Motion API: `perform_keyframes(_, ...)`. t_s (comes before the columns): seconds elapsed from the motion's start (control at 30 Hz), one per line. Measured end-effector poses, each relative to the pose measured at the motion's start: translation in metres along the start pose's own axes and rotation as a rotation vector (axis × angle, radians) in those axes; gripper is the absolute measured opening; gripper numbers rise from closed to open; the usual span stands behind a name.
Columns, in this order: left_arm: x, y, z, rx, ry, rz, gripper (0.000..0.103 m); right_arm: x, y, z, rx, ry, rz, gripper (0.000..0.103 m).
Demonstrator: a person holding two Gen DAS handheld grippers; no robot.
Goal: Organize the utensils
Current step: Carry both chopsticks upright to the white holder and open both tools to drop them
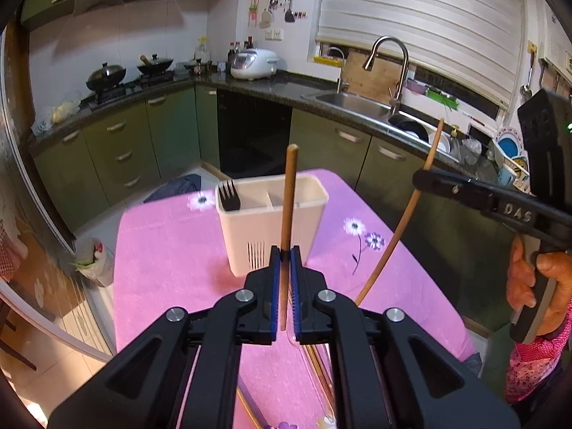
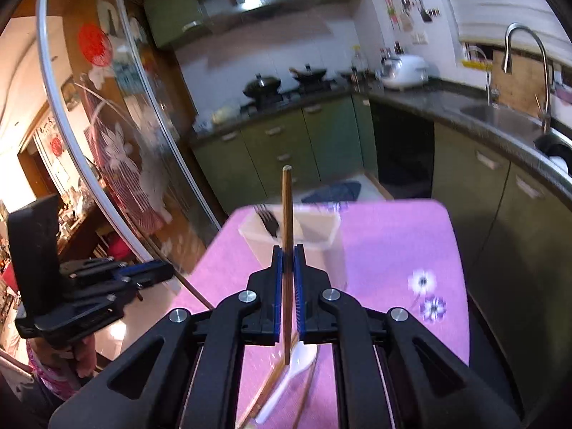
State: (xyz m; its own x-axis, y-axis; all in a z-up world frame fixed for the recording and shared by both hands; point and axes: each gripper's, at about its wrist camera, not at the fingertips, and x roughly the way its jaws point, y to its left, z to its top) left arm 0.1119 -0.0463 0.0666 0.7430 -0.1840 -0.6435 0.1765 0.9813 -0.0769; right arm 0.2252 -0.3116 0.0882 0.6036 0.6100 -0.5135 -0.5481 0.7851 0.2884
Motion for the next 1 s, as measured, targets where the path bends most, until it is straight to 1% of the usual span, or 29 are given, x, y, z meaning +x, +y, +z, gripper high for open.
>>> perform_keyframes(0.03,-0.003,0.0,0.007,0.002,-0.011,0.003,0.006,-0.004,0.002,0.006,-0.006,-0.012,0.002,0.007)
perform_keyframes(0.2,-0.02,-0.003,0.04,0.026,-0.074,0.026,0.006,-0.026,0.023,0.056,-0.034,-0.099,0.013,0.007)
perform_keyframes(0.3,-0.028,-0.005,0.063,0.03,-0.116,0.032,0.006,-0.029,0.029,0.084,-0.04,-0.152,-0.006,0.007)
perform_keyframes(0.4,-0.033,-0.003,0.086,0.022,-0.168,0.039,0.006,-0.023,0.025,0.107,-0.029,-0.19,-0.016,0.007)
perform_keyframes(0.47,-0.034,-0.001,0.097,0.012,-0.197,0.044,0.006,-0.014,0.022,0.12,-0.029,-0.219,-0.042,0.007)
perform_keyframes(0.57,-0.024,0.005,0.114,-0.014,-0.235,0.049,0.006,0.007,0.013,0.13,-0.021,-0.219,-0.072,0.007)
perform_keyframes(0.67,-0.005,0.011,0.122,-0.027,-0.244,0.059,0.006,0.034,0.006,0.126,-0.03,-0.201,-0.112,0.007)
perform_keyframes(0.73,0.012,0.014,0.124,-0.032,-0.244,0.074,0.006,0.057,0.0,0.115,-0.032,-0.17,-0.131,0.007)
perform_keyframes(0.8,0.035,0.017,0.123,-0.04,-0.216,0.087,0.006,0.078,-0.004,0.101,-0.043,-0.142,-0.155,0.007)
perform_keyframes(0.83,0.049,0.018,0.12,-0.042,-0.189,0.089,0.006,0.087,-0.006,0.092,-0.049,-0.129,-0.162,0.007)
perform_keyframes(1.0,0.097,0.027,0.099,-0.048,-0.087,0.117,0.006,0.125,-0.008,0.058,-0.085,-0.062,-0.179,0.007)
